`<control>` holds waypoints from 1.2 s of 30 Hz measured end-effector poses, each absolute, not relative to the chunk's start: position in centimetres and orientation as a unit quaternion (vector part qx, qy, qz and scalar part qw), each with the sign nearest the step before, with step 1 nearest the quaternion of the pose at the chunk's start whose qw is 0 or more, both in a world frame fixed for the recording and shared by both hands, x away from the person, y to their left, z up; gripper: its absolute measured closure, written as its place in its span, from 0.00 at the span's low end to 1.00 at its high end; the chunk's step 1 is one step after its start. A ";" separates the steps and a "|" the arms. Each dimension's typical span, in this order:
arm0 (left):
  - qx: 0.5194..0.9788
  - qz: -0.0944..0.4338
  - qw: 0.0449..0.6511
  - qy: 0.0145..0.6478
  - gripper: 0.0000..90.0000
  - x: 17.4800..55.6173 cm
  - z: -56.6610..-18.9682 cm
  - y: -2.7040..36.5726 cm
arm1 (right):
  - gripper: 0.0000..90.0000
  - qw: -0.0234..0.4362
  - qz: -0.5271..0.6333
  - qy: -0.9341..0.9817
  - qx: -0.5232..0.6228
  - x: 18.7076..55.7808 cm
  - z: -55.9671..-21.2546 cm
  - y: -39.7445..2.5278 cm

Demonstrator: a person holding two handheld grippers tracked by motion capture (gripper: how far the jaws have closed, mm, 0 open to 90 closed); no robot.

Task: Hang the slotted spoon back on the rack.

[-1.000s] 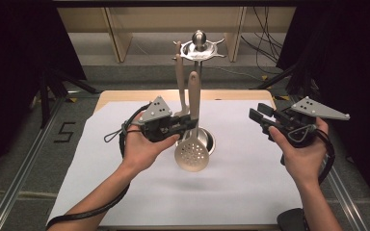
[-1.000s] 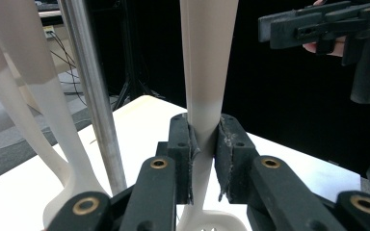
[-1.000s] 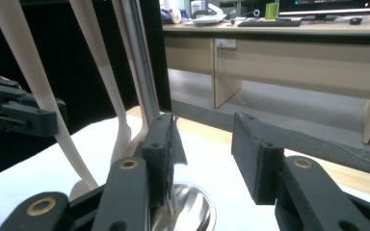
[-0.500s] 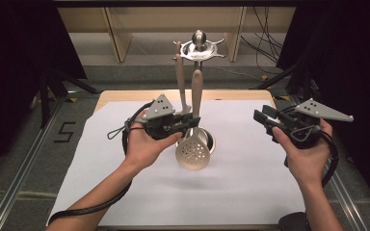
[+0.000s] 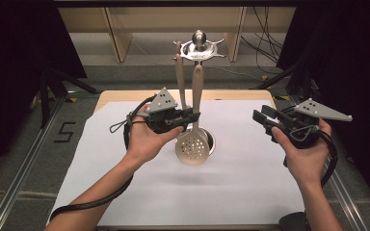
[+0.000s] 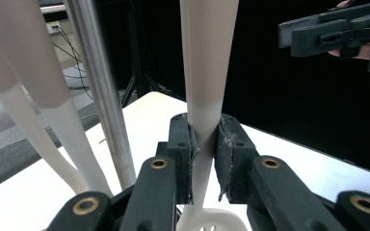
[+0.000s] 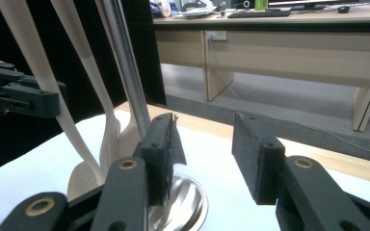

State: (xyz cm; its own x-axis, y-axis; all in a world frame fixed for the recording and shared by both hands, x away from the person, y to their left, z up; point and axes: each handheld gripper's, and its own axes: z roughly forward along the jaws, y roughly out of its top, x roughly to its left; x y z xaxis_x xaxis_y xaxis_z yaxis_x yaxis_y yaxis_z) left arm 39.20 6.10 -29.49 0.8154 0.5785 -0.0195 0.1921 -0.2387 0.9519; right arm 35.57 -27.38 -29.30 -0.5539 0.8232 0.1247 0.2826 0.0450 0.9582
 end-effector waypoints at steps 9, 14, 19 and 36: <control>0.767 0.174 0.562 0.257 0.86 39.8 -29.1 6.0 | 0.67 0.244 0.558 0.681 0.407 35.6 -29.3 -27.4; 0.766 0.175 0.560 0.262 0.86 40.2 -29.1 5.9 | 0.67 0.243 0.557 0.681 0.409 35.6 -29.4 -27.3; 0.764 0.169 0.559 0.274 0.86 40.6 -29.4 5.7 | 0.67 0.242 0.559 0.680 0.408 35.5 -29.3 -27.3; 0.754 0.173 0.573 0.272 0.77 40.8 -30.3 5.9 | 0.66 0.238 0.555 0.686 0.406 35.6 -29.6 -27.4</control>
State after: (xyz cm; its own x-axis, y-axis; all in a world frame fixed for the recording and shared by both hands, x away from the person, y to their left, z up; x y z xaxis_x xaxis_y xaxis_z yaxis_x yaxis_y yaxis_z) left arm 40.78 5.87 -30.33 0.7925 0.6077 -0.0505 0.2112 -0.1959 0.9576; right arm 35.60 -27.40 -29.55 -0.5574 0.8209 0.1243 0.2934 0.0546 0.9544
